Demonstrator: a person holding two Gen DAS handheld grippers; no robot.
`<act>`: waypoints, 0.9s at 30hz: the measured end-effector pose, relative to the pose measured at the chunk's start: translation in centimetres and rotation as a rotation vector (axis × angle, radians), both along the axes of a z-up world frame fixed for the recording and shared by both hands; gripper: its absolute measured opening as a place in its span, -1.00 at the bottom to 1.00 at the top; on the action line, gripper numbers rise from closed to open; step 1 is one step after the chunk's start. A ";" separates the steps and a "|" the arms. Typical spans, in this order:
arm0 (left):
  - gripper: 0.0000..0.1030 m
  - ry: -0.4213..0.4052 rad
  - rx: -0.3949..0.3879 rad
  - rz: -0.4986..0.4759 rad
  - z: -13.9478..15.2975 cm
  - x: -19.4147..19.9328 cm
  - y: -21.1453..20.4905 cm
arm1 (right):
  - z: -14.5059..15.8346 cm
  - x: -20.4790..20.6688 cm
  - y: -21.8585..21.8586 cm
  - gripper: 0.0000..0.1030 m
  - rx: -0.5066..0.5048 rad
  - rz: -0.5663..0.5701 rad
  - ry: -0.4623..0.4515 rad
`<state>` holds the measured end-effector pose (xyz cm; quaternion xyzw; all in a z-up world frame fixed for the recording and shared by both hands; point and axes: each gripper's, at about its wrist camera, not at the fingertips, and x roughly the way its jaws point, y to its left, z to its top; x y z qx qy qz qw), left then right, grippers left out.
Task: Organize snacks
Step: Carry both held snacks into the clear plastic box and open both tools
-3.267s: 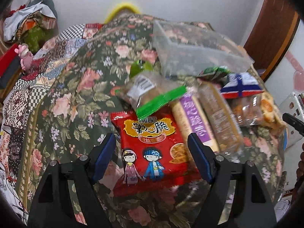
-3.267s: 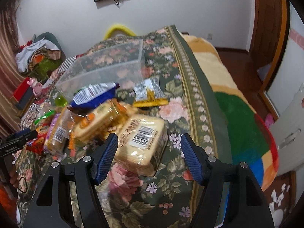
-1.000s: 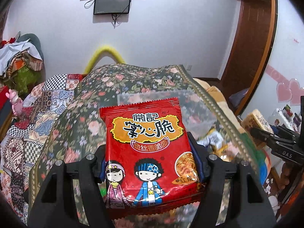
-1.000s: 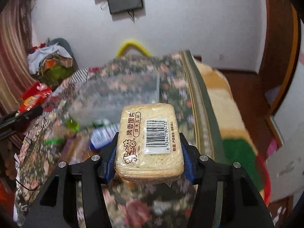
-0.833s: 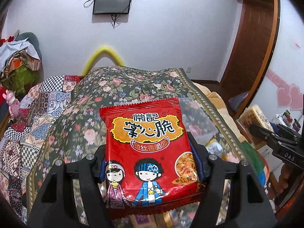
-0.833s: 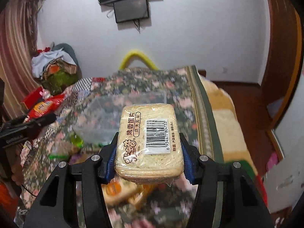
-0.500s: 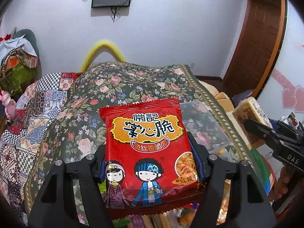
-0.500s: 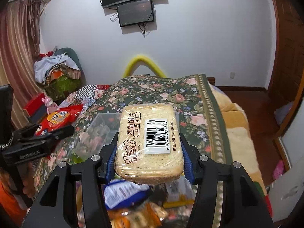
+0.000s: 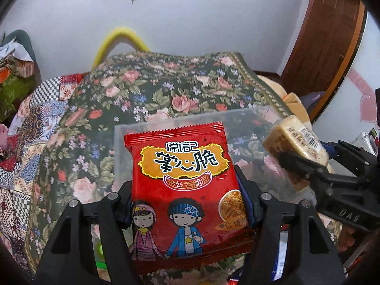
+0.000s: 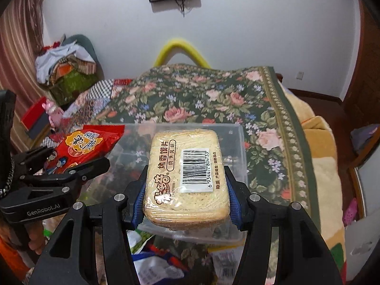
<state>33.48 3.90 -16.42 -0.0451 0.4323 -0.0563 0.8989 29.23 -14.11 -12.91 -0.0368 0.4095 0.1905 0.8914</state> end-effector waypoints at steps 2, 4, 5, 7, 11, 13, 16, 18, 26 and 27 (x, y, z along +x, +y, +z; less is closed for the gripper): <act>0.31 0.016 0.004 -0.004 -0.6 0.5 -0.1 | -0.8 0.6 0.4 0.02 -0.018 0.014 0.022; 0.31 0.027 0.006 -0.008 -1.2 0.9 -0.2 | -1.5 1.3 0.7 0.02 -0.030 0.021 0.040; 0.31 0.032 0.008 -0.009 -1.5 1.0 -0.2 | -1.8 1.4 0.9 0.02 -0.035 0.026 0.048; 0.31 0.036 0.015 -0.010 -1.9 1.2 -0.3 | -2.2 1.5 1.1 0.02 -0.046 0.036 0.056; 0.32 0.050 0.020 -0.013 -2.4 1.3 -0.4 | -3.0 1.7 1.4 0.02 -0.060 0.053 0.077; 0.32 0.046 0.017 -0.017 -2.4 1.1 -0.5 | -3.2 1.7 1.4 0.03 -0.071 0.058 0.087; 0.32 0.039 0.015 -0.015 -1.9 0.5 -0.3 | -2.7 1.4 1.2 0.03 -0.075 0.045 0.068; 0.32 0.032 0.008 -0.010 -1.3 0.1 -0.1 | -1.9 1.2 0.9 0.04 -0.065 0.043 0.057; 0.33 -0.065 -0.010 0.004 3.7 -3.9 1.3 | 2.2 -1.2 -0.3 0.12 -0.015 0.027 -0.024; 0.34 -0.077 -0.004 0.004 4.4 -4.5 1.5 | 2.6 -1.6 -0.4 0.12 -0.013 0.028 -0.032</act>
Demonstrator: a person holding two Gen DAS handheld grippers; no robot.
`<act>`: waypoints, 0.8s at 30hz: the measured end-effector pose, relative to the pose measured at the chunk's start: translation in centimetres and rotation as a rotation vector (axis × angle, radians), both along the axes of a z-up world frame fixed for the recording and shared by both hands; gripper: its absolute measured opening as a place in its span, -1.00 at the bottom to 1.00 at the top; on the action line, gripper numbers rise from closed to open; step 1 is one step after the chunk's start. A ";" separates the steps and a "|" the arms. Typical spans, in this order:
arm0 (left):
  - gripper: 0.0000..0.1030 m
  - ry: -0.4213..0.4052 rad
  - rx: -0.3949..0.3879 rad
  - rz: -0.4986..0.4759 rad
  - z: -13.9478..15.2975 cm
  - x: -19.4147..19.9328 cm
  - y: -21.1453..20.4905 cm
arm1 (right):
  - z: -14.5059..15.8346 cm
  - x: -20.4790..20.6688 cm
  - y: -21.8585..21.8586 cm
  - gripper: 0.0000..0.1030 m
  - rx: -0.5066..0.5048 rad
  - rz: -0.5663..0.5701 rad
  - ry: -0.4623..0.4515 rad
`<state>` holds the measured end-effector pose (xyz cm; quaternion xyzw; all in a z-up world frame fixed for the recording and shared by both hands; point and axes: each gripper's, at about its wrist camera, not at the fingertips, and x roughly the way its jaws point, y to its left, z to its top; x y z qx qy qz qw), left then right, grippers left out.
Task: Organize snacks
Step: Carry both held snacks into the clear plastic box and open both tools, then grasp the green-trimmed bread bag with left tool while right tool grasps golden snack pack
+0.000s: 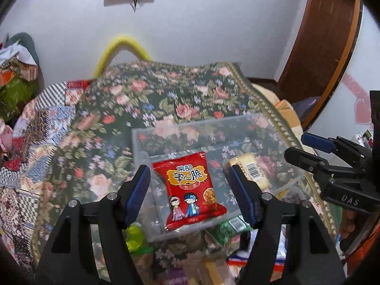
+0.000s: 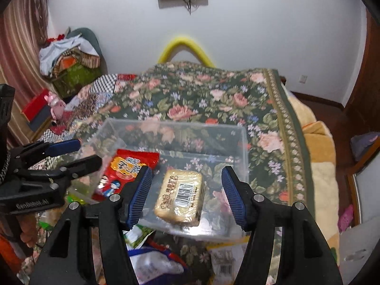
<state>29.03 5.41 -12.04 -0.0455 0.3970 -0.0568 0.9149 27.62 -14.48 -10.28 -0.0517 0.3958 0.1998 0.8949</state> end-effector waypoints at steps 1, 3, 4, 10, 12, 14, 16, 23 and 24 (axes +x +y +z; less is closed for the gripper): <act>0.34 -0.012 0.006 0.001 0.5 -0.6 0.2 | 0.4 -0.4 -0.1 0.13 0.000 0.001 -0.009; 0.40 -0.035 0.020 0.002 1.7 -2.0 0.7 | 1.2 -1.4 -0.4 0.14 0.001 0.000 -0.030; 0.41 -0.044 0.026 0.004 2.0 -2.7 0.9 | 1.5 -1.8 -0.5 0.15 0.002 0.002 -0.037; 0.49 -0.049 0.051 0.026 2.7 -6.5 2.7 | 2.4 -4.5 -1.6 0.17 0.018 -0.002 -0.050; 0.51 -0.039 0.057 0.038 2.3 -7.3 3.3 | 2.3 -5.3 -1.9 0.17 0.012 -0.004 -0.049; 0.52 -0.017 0.060 0.055 1.5 -8.1 4.2 | 2.0 -6.2 -2.3 0.17 0.003 -0.008 -0.048; 0.52 0.007 0.058 0.073 0.4 -8.6 4.8 | 1.6 -7.1 -2.7 0.17 -0.007 -0.015 -0.042; 0.52 0.099 0.051 0.121 -4.2 -8.9 6.6 | -1.4 -10.0 -4.4 0.18 -0.052 -0.069 0.015; 0.52 0.111 0.049 0.126 -4.9 -9.0 6.8 | -2.0 -10.4 -4.7 0.18 -0.059 -0.077 0.029</act>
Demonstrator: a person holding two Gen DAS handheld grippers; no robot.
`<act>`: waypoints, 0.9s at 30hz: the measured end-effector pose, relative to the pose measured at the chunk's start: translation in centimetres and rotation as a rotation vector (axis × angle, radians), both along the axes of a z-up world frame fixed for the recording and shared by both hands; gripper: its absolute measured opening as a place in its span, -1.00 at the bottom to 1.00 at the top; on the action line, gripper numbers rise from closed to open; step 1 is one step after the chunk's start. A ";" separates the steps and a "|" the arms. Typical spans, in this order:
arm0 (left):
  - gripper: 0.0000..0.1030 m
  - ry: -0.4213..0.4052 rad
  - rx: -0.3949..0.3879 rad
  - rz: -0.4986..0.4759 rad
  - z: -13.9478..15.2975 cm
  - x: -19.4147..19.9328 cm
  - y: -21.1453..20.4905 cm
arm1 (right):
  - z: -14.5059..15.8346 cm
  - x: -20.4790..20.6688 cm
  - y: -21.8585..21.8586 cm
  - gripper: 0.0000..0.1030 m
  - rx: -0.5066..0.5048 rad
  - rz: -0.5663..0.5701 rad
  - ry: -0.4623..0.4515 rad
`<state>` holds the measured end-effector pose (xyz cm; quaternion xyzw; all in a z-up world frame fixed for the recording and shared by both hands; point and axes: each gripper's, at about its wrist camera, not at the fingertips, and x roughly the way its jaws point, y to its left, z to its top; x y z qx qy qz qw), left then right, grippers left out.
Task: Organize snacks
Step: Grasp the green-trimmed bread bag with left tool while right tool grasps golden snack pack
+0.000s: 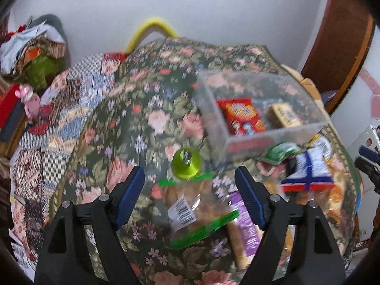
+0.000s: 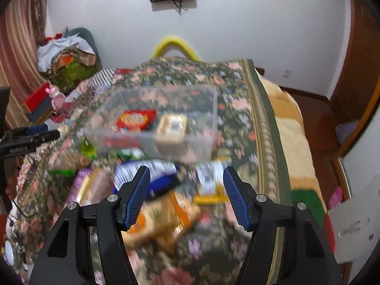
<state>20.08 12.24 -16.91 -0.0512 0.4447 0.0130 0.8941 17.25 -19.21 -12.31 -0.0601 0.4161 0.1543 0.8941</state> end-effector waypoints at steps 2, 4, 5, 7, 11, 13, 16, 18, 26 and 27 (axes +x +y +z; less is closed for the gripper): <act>0.52 0.029 -0.007 0.014 -1.4 0.1 0.3 | -0.9 -0.5 -0.4 0.18 -0.005 -0.012 0.027; 0.52 0.052 -0.017 0.029 -2.8 0.0 0.7 | -1.6 -0.8 -0.8 0.18 0.003 -0.021 0.061; 0.52 0.062 -0.020 0.036 -3.3 0.0 0.9 | -1.9 -1.0 -0.9 0.18 0.018 -0.024 0.076; 0.53 0.077 -0.037 0.046 -4.4 -0.2 1.4 | -2.2 -1.2 -1.0 0.18 0.041 -0.028 0.095; 0.53 0.083 -0.068 0.054 -5.3 -0.7 1.9 | -2.6 -1.2 0.2 0.37 0.061 -0.020 0.104; 0.55 0.086 -0.078 0.048 -5.7 -1.0 1.9 | -2.9 -1.3 1.2 0.43 0.056 -0.006 0.104; 0.55 0.125 -0.067 0.043 -6.9 -1.2 1.7 | -3.7 -1.3 2.3 0.46 0.028 0.009 0.105; 0.55 0.143 -0.050 0.037 -7.9 -1.4 1.4 | -4.4 -1.2 3.0 0.49 0.010 0.014 0.119; 0.55 0.124 -0.021 0.025 -8.4 -0.8 1.2 | -4.5 -1.7 2.2 0.49 -0.028 0.005 0.112; 0.55 0.119 -0.022 0.024 -8.3 -0.6 1.3 | -4.4 -1.8 1.8 0.49 -0.035 -0.003 0.110</act>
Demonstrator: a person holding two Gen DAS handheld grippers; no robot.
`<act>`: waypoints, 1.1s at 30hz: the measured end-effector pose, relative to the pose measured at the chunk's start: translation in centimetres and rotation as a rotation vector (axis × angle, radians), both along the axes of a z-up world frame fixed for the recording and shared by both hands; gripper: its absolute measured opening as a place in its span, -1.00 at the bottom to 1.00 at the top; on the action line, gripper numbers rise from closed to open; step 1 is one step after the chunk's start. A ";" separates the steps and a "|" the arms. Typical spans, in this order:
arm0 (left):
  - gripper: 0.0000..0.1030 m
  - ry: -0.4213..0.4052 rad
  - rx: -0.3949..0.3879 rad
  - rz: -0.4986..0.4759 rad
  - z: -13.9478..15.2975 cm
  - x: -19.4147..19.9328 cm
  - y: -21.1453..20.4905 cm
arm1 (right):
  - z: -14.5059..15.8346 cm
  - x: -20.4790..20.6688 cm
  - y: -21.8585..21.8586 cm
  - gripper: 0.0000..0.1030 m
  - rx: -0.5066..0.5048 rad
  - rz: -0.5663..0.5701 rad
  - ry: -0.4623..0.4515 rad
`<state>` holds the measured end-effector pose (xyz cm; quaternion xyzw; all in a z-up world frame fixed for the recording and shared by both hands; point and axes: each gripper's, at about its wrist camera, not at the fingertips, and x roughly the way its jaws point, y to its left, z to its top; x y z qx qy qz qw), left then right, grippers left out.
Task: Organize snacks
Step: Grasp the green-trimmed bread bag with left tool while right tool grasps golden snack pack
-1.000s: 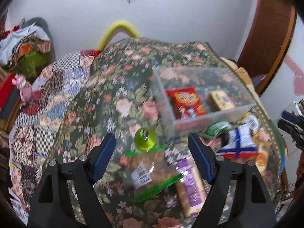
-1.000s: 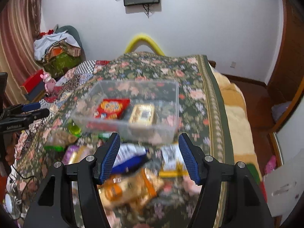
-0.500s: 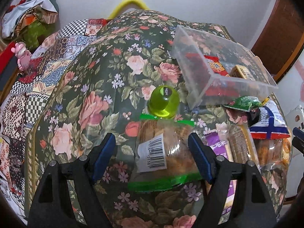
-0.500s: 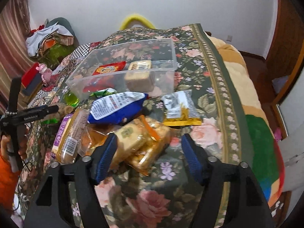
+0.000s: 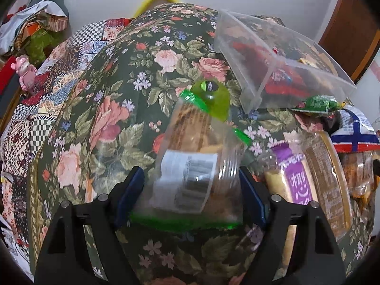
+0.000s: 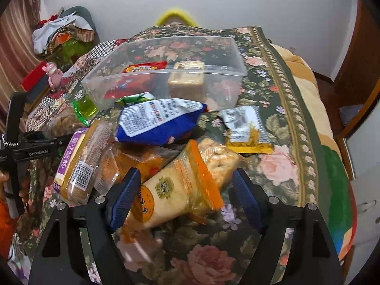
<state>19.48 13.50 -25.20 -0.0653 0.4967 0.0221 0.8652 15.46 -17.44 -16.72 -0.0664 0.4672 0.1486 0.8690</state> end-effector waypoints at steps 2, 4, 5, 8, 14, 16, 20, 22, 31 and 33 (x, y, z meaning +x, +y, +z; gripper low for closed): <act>0.55 -0.012 -0.002 0.001 0.1 0.4 0.2 | 0.1 -0.1 -0.5 0.48 -0.010 -0.013 0.000; 0.55 -0.019 -0.005 0.000 0.2 0.8 0.3 | 0.1 -0.2 -1.1 0.48 -0.022 -0.026 0.008; 0.53 -0.021 -0.011 -0.003 0.2 1.0 0.3 | 0.0 -0.3 -1.5 0.48 -0.022 -0.030 0.017; 0.40 -0.020 -0.029 -0.004 -0.2 1.2 0.2 | -0.2 -0.7 -2.6 0.46 -0.022 -0.054 0.030; 0.13 -0.041 -0.031 -0.003 0.0 0.0 -0.2 | 0.4 -0.7 -3.7 0.46 0.032 -0.086 0.035; 0.12 -0.047 -0.020 -0.007 0.2 -0.7 -0.5 | 0.6 -0.2 -3.2 0.48 0.038 -0.080 0.031; 0.12 -0.060 -0.016 -0.008 0.9 -2.1 -0.9 | 0.2 1.2 -1.7 0.49 0.051 -0.060 0.040; 0.12 -0.073 -0.011 -0.001 1.5 -2.7 -0.9 | -0.3 1.8 -0.9 0.49 0.073 -0.039 0.065; 0.12 -0.139 -0.016 0.002 4.8 -4.4 -1.4 | -2.5 2.5 -1.5 0.42 0.070 -0.060 0.110; 0.12 -0.156 -0.019 0.000 5.5 -4.5 -1.7 | -2.6 2.5 -2.2 0.17 0.069 -0.074 0.107</act>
